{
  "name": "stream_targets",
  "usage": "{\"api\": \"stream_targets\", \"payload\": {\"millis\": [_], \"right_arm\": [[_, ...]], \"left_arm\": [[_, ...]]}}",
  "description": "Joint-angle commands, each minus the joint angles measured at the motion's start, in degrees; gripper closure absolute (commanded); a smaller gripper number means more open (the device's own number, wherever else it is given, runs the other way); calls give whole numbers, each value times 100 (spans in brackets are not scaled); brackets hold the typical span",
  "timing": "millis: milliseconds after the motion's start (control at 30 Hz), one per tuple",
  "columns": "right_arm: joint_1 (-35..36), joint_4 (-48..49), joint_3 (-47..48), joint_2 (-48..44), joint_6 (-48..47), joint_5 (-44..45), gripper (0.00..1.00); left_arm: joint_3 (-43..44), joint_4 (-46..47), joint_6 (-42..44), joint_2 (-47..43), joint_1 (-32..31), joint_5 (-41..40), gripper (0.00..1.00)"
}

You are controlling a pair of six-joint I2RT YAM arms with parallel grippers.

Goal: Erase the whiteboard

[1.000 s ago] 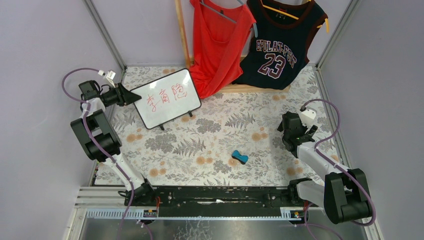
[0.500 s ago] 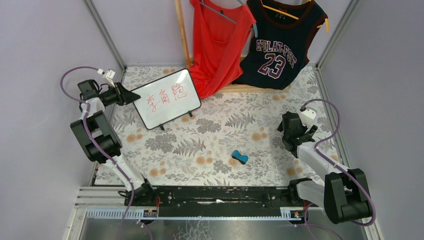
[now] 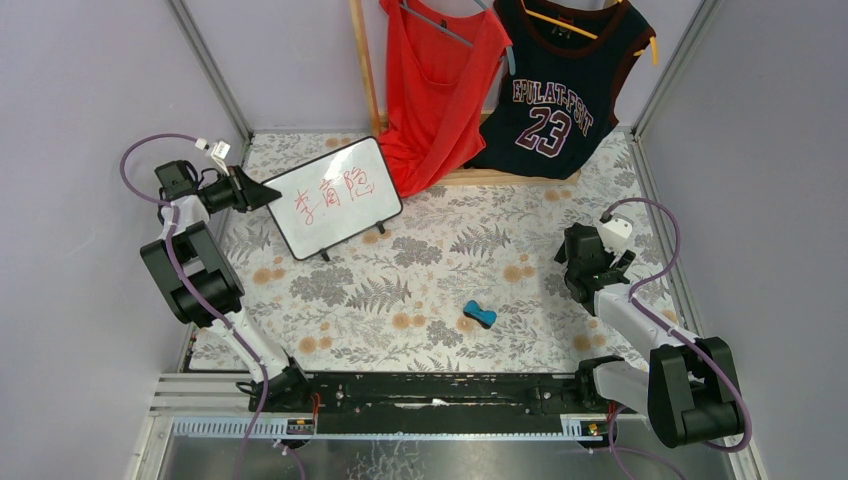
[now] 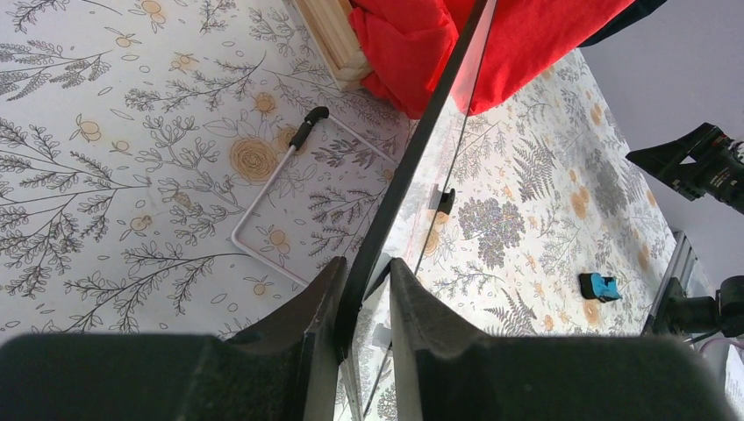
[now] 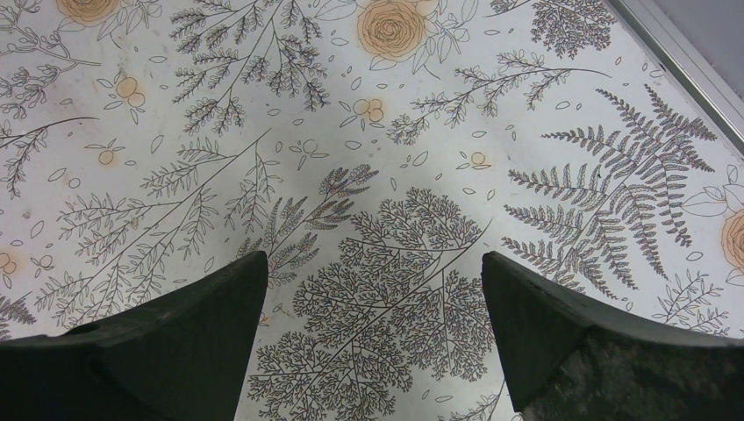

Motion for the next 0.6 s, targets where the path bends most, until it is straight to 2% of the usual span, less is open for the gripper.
{"api": "stream_targets", "payload": {"millis": [0, 433, 500, 567], "right_arm": [[-25, 160, 215, -37, 8, 24, 2], [-28, 156, 228, -33, 6, 28, 5], [-28, 140, 276, 16, -82, -244, 7], [-25, 155, 370, 131, -224, -948, 12]], "left_arm": [[11, -137, 191, -51, 19, -190, 100], [147, -457, 432, 89, 51, -226, 100], [185, -535, 493, 98, 59, -268, 100], [232, -591, 529, 106, 59, -289, 100]]}}
